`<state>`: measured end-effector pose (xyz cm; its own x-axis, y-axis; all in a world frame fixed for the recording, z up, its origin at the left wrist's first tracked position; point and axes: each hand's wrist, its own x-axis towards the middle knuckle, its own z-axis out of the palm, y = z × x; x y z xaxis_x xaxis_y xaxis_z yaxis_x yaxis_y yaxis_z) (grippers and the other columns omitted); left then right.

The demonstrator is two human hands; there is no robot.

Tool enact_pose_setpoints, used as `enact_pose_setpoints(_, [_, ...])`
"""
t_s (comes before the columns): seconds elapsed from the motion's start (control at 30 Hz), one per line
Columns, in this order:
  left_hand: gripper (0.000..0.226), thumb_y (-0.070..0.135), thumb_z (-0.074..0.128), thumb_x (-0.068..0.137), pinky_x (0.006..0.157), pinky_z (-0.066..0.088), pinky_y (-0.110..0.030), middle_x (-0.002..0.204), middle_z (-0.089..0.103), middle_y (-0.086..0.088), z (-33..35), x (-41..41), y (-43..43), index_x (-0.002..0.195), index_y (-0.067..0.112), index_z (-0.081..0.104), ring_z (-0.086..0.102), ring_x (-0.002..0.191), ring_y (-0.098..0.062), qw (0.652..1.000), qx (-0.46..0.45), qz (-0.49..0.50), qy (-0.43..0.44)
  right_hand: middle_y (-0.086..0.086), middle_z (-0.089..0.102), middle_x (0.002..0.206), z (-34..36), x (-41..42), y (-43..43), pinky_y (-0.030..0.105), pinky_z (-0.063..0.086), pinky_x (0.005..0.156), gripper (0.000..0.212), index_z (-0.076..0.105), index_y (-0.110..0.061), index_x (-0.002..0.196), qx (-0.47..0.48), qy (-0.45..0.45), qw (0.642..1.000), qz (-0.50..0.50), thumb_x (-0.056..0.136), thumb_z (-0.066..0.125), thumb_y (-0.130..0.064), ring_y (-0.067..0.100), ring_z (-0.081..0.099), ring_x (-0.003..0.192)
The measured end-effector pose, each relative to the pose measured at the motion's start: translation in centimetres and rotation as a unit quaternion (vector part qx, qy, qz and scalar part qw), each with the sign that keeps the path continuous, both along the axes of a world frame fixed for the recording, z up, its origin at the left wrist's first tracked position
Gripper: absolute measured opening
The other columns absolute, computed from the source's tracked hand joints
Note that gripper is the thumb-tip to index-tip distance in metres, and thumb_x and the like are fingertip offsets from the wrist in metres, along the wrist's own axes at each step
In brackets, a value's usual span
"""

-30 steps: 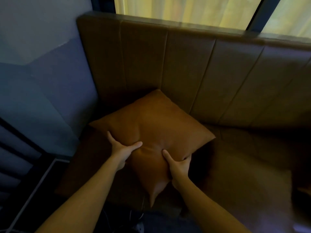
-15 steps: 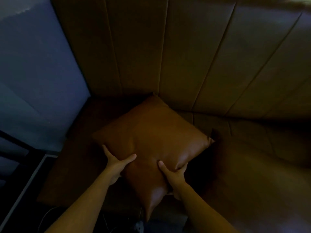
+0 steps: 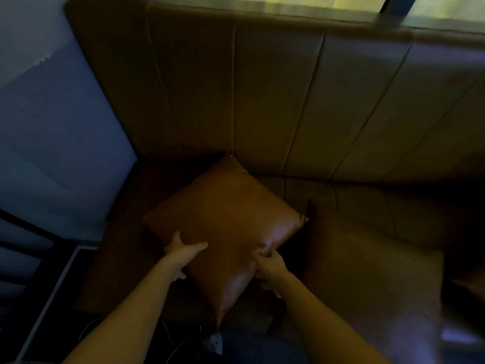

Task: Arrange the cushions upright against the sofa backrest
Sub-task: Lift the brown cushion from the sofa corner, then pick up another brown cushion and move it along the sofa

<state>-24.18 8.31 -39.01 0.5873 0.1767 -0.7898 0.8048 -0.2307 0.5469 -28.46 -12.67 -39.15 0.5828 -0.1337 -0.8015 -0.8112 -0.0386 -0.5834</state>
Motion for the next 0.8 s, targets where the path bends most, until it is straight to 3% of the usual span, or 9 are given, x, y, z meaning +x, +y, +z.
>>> enact_pose_setpoints(0.13, [0.092,0.039,0.071,0.082,0.1,0.042,-0.06,0.16,0.022,-0.008,4.9,1.1,-3.8,0.154,0.028,0.014,0.033,0.14,-0.036,0.999,-0.006,-0.047,-0.021,0.016,0.035,0.154,4.9,1.1,-1.5,0.041,0.044,0.092,0.073,0.012,-0.014,0.155,-0.014,-0.024,0.999,-0.015,0.097,0.054,-0.03,0.036,0.048,0.131])
enact_pose_setpoints(0.27, [0.07,0.039,0.065,0.088,0.1,0.043,-0.05,0.153,0.035,-0.008,8.3,2.6,-8.7,0.148,0.022,0.033,0.043,0.133,-0.031,0.993,-0.029,-0.094,-0.069,0.016,0.04,0.15,8.0,2.0,-3.6,0.04,0.044,0.092,0.067,0.02,-0.017,0.154,-0.022,-0.043,0.998,-0.044,0.097,0.052,-0.033,0.035,0.048,0.131])
enact_pose_setpoints(0.43, [0.06,0.036,0.061,0.091,0.093,0.042,-0.043,0.148,0.042,-0.009,10.0,2.3,-15.0,0.144,0.019,0.039,0.046,0.13,-0.03,0.983,-0.059,-0.14,-0.103,0.012,0.038,0.154,9.7,0.9,-8.6,0.044,0.04,0.109,0.061,0.028,-0.015,0.152,-0.029,-0.066,0.995,-0.074,0.098,0.049,-0.034,0.033,0.044,0.136])
enact_pose_setpoints(0.57, [0.057,0.034,0.059,0.093,0.082,0.045,-0.033,0.136,0.053,-0.009,10.5,0.9,-19.7,0.143,0.016,0.04,0.054,0.103,-0.018,0.979,-0.062,-0.155,-0.113,0.014,0.041,0.151,9.9,-1.1,-13.9,0.046,0.04,0.111,0.062,0.028,-0.014,0.152,-0.031,-0.073,0.991,-0.107,0.098,0.051,-0.033,0.034,0.046,0.133])
enact_pose_setpoints(0.63, [0.057,0.035,0.059,0.093,0.084,0.05,-0.033,0.126,0.059,-0.008,10.4,0.1,-22.1,0.143,0.016,0.04,0.059,0.101,-0.019,0.981,-0.062,-0.154,-0.104,0.014,0.043,0.149,9.5,-2.3,-16.7,0.045,0.046,0.104,0.064,0.027,-0.015,0.152,-0.04,-0.074,0.991,-0.107,0.097,0.052,-0.036,0.031,0.052,0.125])
enact_pose_setpoints(0.67, [0.059,0.038,0.059,0.092,0.09,0.05,-0.037,0.13,0.058,-0.009,10.2,-0.3,-23.2,0.143,0.018,0.039,0.059,0.11,-0.022,0.981,-0.058,-0.158,-0.096,0.012,0.047,0.144,9.2,-2.9,-18.0,0.04,0.052,0.092,0.064,0.028,-0.016,0.151,-0.042,-0.074,0.991,-0.108,0.097,0.052,-0.037,0.026,0.059,0.11])
enact_pose_setpoints(0.73, [0.062,0.043,0.058,0.091,0.099,0.045,-0.043,0.143,0.048,-0.009,9.5,-1.3,-25.9,0.144,0.022,0.037,0.05,0.127,-0.028,0.981,-0.044,-0.17,-0.078,0.009,0.052,0.13,8.6,-4.3,-20.9,0.025,0.047,0.066,0.065,0.028,-0.015,0.152,-0.055,-0.071,0.99,-0.109,0.096,0.052,-0.039,0.013,0.054,0.078])
enact_pose_setpoints(0.8, [0.063,0.041,0.057,0.092,0.103,0.039,-0.046,0.15,0.039,-0.008,8.6,-2.4,-28.7,0.147,0.022,0.033,0.042,0.134,-0.03,0.983,-0.046,-0.168,-0.062,0.012,0.05,0.139,7.6,-5.6,-24.1,0.029,0.048,0.071,0.068,0.028,-0.013,0.152,-0.08,-0.054,0.991,-0.094,0.095,0.053,-0.041,0.017,0.056,0.086])
